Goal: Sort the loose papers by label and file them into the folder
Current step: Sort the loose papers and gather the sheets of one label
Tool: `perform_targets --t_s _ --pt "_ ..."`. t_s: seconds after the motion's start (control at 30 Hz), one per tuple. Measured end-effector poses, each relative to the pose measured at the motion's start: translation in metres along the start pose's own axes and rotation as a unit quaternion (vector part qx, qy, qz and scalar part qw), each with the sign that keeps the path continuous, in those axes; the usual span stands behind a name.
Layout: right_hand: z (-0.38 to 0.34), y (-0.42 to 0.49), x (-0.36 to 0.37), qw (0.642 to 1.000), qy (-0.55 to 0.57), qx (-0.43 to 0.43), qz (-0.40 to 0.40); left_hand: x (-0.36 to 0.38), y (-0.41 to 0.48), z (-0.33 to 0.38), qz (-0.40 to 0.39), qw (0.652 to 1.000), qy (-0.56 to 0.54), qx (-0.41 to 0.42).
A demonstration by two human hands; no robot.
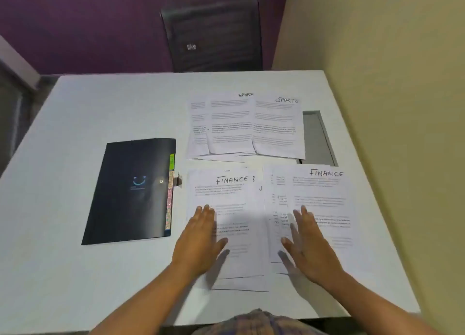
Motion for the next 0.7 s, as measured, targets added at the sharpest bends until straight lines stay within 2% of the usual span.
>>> perform_targets --t_s 0.1,0.23,0.53,0.7 --pt "0.015 -0.021 0.028 0.995 -0.066 0.023 -0.077 0.028 -0.014 -0.017 -0.059 0.995 0.073 0.015" --pt "0.028 -0.035 0.044 0.983 -0.109 0.047 -0.143 0.045 -0.027 -0.038 -0.103 0.993 0.053 -0.011" --pt "0.025 -0.029 0.045 0.974 -0.159 0.057 -0.150 0.048 -0.030 -0.044 -0.089 0.995 0.030 -0.032" --pt "0.022 -0.028 0.044 0.973 -0.167 0.065 -0.146 0.048 -0.032 -0.046 -0.094 0.995 0.036 -0.015"
Point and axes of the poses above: each hand's wrist, its own y-axis towards the middle knuckle, its own x-axis out of the palm, z = x × y, the point moved 4 cm from there along y, towards the middle knuckle, and after that the axes turned 7 degrees about z, right-handed, at the moved point
